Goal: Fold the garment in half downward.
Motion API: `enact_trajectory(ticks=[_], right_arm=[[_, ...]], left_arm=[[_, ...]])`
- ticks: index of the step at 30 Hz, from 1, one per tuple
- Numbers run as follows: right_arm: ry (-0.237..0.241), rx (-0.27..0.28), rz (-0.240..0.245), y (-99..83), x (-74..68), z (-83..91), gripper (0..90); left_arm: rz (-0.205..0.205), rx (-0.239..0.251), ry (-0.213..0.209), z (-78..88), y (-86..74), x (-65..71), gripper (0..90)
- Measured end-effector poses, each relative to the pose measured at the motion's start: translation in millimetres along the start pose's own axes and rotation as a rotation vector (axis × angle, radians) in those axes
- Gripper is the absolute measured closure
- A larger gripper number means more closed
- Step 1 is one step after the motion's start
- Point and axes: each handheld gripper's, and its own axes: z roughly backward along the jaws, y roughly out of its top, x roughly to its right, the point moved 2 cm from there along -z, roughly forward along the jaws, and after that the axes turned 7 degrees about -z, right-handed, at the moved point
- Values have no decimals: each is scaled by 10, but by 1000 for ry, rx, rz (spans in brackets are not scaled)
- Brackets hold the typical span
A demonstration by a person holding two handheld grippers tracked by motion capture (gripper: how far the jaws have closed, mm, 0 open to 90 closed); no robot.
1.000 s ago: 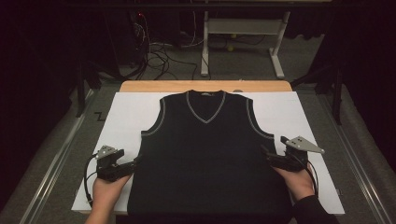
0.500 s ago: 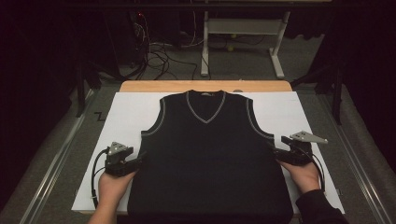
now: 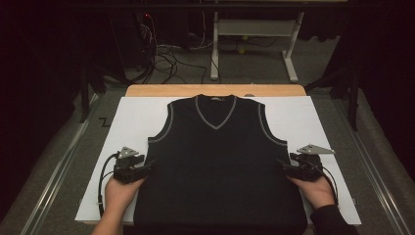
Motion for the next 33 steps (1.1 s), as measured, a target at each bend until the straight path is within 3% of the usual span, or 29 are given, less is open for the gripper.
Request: enact_trajectory(ticks=[3,9,13,19,23,24,25,29,33], right_arm=[[-7,-9,12,-4,-21,-13,362],[-1,-16,-2,-10,-35,-21,369],[-8,-23,3,-8,-40,-26,377],[-19,-27,25,8,-24,-34,423],[-16,-32,44,14,-46,-40,525],[1,-36,57,18,-60,-44,598],[1,-36,57,18,-60,-44,598],[46,-51,67,32,-90,-56,805],[61,-50,80,34,-98,-52,848]], left_arm=[[-4,-6,13,-9,2,12,412],[14,-15,-1,-25,13,19,446],[-8,-27,15,-42,27,42,446],[-10,-30,24,-65,45,53,447],[-5,-24,23,-58,37,46,570],[-13,-24,6,-54,33,53,602],[-13,-24,6,-54,33,53,621],[-3,-24,-33,-47,24,48,704],[-5,-23,-38,-41,20,70,786]])
